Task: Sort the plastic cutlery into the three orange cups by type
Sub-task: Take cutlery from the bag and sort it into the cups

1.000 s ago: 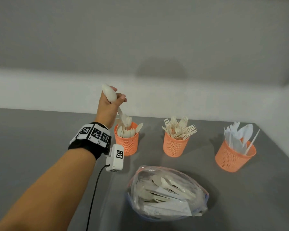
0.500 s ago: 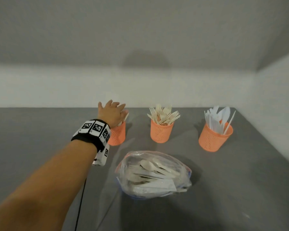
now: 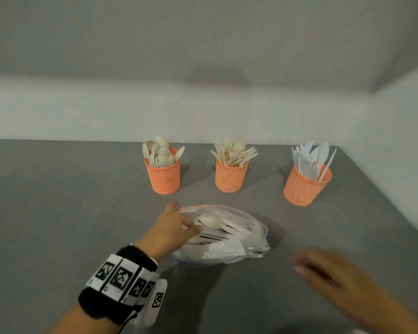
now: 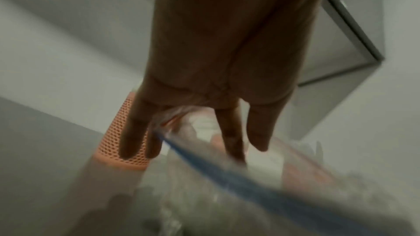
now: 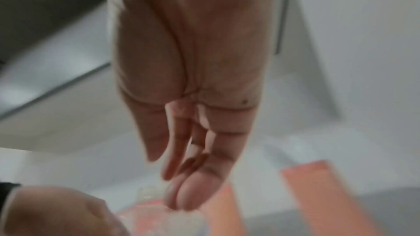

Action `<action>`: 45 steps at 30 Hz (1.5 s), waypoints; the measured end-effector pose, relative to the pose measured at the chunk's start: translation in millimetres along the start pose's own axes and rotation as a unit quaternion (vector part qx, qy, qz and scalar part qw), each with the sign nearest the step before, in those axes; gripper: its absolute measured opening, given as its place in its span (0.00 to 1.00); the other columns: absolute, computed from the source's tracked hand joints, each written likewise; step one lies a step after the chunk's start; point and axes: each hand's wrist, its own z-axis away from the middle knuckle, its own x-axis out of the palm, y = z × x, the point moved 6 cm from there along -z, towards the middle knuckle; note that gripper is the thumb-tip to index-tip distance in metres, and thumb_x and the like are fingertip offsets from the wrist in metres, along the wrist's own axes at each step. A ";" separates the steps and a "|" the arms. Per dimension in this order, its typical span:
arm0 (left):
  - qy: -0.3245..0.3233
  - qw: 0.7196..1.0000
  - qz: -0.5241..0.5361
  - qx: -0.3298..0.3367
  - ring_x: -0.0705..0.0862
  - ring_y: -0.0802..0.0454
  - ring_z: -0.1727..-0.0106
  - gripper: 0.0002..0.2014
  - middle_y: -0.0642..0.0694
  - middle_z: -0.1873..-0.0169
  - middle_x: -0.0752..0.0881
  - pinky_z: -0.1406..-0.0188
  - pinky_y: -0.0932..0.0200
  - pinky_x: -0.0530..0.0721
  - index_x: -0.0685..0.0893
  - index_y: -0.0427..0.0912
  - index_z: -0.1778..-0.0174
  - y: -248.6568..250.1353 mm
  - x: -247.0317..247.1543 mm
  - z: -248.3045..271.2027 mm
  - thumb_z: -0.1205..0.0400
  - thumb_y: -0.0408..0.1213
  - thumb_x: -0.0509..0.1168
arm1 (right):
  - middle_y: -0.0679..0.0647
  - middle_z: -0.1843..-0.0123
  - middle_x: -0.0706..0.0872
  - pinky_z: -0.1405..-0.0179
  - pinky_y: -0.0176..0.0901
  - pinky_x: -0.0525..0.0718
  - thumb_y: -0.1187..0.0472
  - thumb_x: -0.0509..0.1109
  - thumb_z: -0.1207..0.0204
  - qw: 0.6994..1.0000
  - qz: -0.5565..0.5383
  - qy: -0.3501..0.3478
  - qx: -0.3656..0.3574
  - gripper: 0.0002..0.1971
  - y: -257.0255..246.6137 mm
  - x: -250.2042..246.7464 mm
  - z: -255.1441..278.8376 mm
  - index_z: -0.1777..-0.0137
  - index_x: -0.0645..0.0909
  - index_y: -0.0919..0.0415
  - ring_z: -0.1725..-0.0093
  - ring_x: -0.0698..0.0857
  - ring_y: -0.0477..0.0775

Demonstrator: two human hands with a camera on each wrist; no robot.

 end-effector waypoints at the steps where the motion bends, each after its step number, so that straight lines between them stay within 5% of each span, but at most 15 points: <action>1: 0.014 1.000 0.006 -0.009 0.63 0.45 0.21 0.11 0.41 0.24 0.63 0.23 0.54 0.61 0.88 0.49 0.48 -2.1 3.6 0.5 0.22 0.48 0.68 | 0.34 0.61 0.83 0.61 0.20 0.75 0.40 0.60 0.24 0.998 -0.059 -0.001 -0.028 0.12 -23.6 -0.5 -21.5 0.54 0.81 0.42 0.60 0.80 0.30; 5: 0.017 0.999 -0.030 -0.009 0.75 0.46 0.32 0.25 0.43 0.32 0.73 0.33 0.64 0.67 0.78 0.49 0.32 -2.6 15.6 -2.6 0.26 0.45 0.72 | 0.50 0.55 0.86 0.49 0.30 0.76 0.61 0.64 0.24 0.991 -0.077 0.002 -0.106 0.09 -68.0 56.2 -115.9 0.53 0.85 0.63 0.55 0.79 0.40; 9: 0.004 0.998 -0.051 -0.021 0.74 0.43 0.31 0.32 0.40 0.33 0.76 0.34 0.61 0.70 0.63 0.54 0.22 -6.4 21.5 -2.8 0.21 0.42 0.67 | 0.57 0.31 0.78 0.27 0.49 0.70 0.50 0.71 0.27 0.980 0.115 -0.160 0.005 0.28 -40.1 112.2 -139.7 0.30 0.72 0.60 0.31 0.76 0.55; 13: 0.003 0.999 0.007 -0.040 0.78 0.41 0.32 0.36 0.39 0.33 0.79 0.33 0.54 0.74 0.58 0.53 0.21 -15.6 22.3 -8.9 0.24 0.37 0.67 | 0.56 0.30 0.77 0.30 0.50 0.75 0.47 0.72 0.30 0.969 0.163 -0.182 0.024 0.36 -24.5 121.8 -140.9 0.26 0.64 0.59 0.31 0.77 0.58; 16: 0.034 0.983 0.182 -0.001 0.81 0.44 0.35 0.39 0.42 0.35 0.81 0.33 0.50 0.78 0.65 0.52 0.25 -10.8 19.4 -11.9 0.33 0.34 0.70 | 0.58 0.33 0.78 0.35 0.54 0.78 0.48 0.71 0.30 0.969 0.190 -0.151 0.044 0.34 -14.3 122.8 -142.7 0.28 0.64 0.61 0.34 0.78 0.60; 19: 0.042 0.917 0.397 0.022 0.84 0.46 0.46 0.38 0.43 0.43 0.84 0.57 0.60 0.86 0.69 0.51 0.29 -3.5 14.3 -11.8 0.33 0.17 0.62 | 0.58 0.37 0.81 0.37 0.49 0.77 0.51 0.66 0.25 0.979 0.147 -0.137 0.033 0.24 -14.1 116.9 -140.8 0.32 0.69 0.62 0.36 0.80 0.60; 21: 0.044 0.891 0.451 0.008 0.84 0.48 0.50 0.36 0.44 0.47 0.85 0.61 0.61 0.86 0.72 0.49 0.32 -0.8 11.5 -12.7 0.29 0.10 0.55 | 0.59 0.36 0.81 0.38 0.45 0.74 0.54 0.64 0.23 0.985 0.110 -0.129 0.032 0.22 -12.9 111.9 -139.2 0.32 0.71 0.63 0.35 0.79 0.60; 23: 0.061 0.884 0.463 -0.009 0.85 0.49 0.56 0.28 0.44 0.52 0.86 0.59 0.58 0.85 0.76 0.43 0.34 -4.0 8.0 -15.6 0.25 0.12 0.55 | 0.57 0.35 0.81 0.39 0.42 0.74 0.59 0.66 0.25 0.993 0.034 -0.115 0.015 0.22 -12.1 107.6 -138.7 0.32 0.72 0.63 0.34 0.78 0.58; 26: 0.106 0.899 0.423 -0.052 0.79 0.53 0.73 0.13 0.45 0.68 0.84 0.72 0.59 0.77 0.80 0.41 0.38 -17.9 3.2 -21.5 0.16 0.30 0.58 | 0.44 0.35 0.77 0.44 0.14 0.69 0.63 0.73 0.30 0.987 -0.130 -0.090 -0.016 0.31 -14.7 99.7 -135.9 0.26 0.69 0.56 0.36 0.76 0.43; 28: 0.111 0.907 0.401 -0.070 0.74 0.52 0.75 0.14 0.45 0.73 0.82 0.74 0.60 0.71 0.81 0.43 0.38 -22.1 4.3 -22.1 0.17 0.30 0.58 | 0.41 0.38 0.75 0.52 0.06 0.65 0.66 0.75 0.31 0.982 -0.175 -0.072 -0.018 0.34 -15.1 96.1 -132.8 0.25 0.67 0.55 0.39 0.74 0.38; 31: 0.051 0.854 0.514 -0.064 0.75 0.51 0.73 0.23 0.43 0.69 0.83 0.72 0.60 0.74 0.81 0.37 0.40 -13.2 6.7 -19.1 0.27 0.20 0.52 | 0.37 0.38 0.76 0.50 0.08 0.68 0.64 0.76 0.31 0.975 -0.217 -0.040 -0.016 0.34 -13.3 95.4 -128.8 0.26 0.68 0.50 0.40 0.76 0.35; 34: -0.057 0.792 0.608 -0.009 0.83 0.50 0.71 0.16 0.41 0.66 0.87 0.69 0.59 0.83 0.82 0.33 0.47 8.8 6.9 -14.3 0.28 0.24 0.57 | 0.39 0.34 0.76 0.37 0.21 0.71 0.59 0.75 0.30 0.975 -0.206 -0.073 -0.028 0.35 -15.1 101.1 -129.0 0.26 0.64 0.43 0.34 0.75 0.40; 38: -0.038 0.815 0.578 -0.006 0.87 0.49 0.67 0.25 0.38 0.59 0.86 0.70 0.59 0.86 0.76 0.31 0.36 6.7 11.0 -19.2 0.31 0.15 0.65 | 0.49 0.30 0.77 0.29 0.48 0.75 0.55 0.75 0.31 0.985 -0.136 -0.097 -0.043 0.36 -13.9 103.1 -131.3 0.25 0.63 0.49 0.31 0.76 0.51; 42: 0.097 0.905 0.413 -0.021 0.82 0.52 0.73 0.09 0.43 0.69 0.86 0.65 0.57 0.84 0.85 0.35 0.50 -7.3 -2.7 -21.7 0.21 0.23 0.62 | 0.45 0.32 0.78 0.35 0.28 0.73 0.62 0.76 0.32 0.980 -0.188 -0.054 -0.045 0.36 -7.0 96.0 -126.1 0.26 0.65 0.45 0.33 0.77 0.44; 45: 0.156 0.905 0.388 -0.079 0.80 0.48 0.73 0.11 0.44 0.74 0.85 0.59 0.50 0.81 0.86 0.43 0.64 -21.3 -3.8 -24.4 0.19 0.29 0.62 | 0.42 0.36 0.77 0.42 0.22 0.73 0.66 0.74 0.30 0.974 -0.217 -0.059 -0.029 0.37 -2.3 94.7 -122.9 0.29 0.59 0.38 0.38 0.77 0.40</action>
